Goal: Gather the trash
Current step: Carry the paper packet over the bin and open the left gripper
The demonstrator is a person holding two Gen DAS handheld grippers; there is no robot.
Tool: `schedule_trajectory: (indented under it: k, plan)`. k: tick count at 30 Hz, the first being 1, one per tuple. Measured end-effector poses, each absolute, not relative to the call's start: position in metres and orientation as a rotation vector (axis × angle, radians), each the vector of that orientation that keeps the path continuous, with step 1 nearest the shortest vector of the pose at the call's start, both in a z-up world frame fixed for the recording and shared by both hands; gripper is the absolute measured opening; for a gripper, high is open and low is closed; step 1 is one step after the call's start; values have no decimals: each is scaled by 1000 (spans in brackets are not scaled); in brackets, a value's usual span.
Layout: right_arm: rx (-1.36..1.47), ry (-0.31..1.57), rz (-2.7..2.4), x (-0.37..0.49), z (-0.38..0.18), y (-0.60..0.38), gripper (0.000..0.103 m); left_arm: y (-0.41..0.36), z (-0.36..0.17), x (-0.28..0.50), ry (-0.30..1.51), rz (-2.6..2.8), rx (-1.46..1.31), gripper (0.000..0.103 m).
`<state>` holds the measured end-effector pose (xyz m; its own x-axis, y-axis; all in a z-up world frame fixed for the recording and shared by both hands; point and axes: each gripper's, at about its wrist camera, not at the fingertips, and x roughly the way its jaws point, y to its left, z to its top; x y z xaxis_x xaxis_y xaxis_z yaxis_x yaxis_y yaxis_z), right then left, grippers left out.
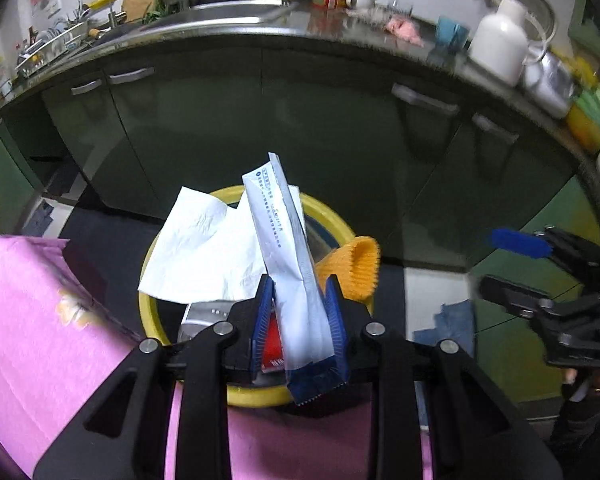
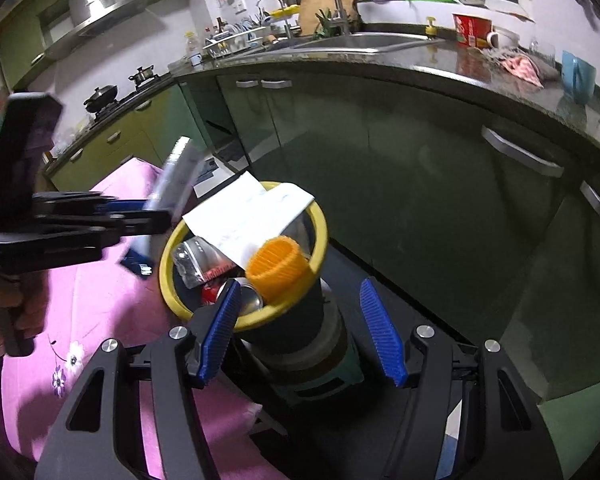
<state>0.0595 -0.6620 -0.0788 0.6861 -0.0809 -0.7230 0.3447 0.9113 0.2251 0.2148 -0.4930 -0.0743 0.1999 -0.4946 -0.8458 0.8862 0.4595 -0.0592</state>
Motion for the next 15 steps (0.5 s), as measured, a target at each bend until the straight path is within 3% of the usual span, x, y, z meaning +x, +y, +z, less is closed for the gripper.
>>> schedule_trajectory:
  k: [4, 6, 7, 15]
  plan:
    - [379, 794, -247, 57, -86, -668, 62, -505, -92, 223, 972, -992, 526, 33]
    - [387, 798, -244, 56, -89, -669, 62, -505, -96, 223, 978, -986, 529, 60]
    - [390, 798, -242, 56, -90, -669, 62, -504, -96, 223, 967, -979, 533, 65]
    - [393, 786, -221, 54, -87, -665, 62, -488, -75, 216, 912, -973, 497, 68]
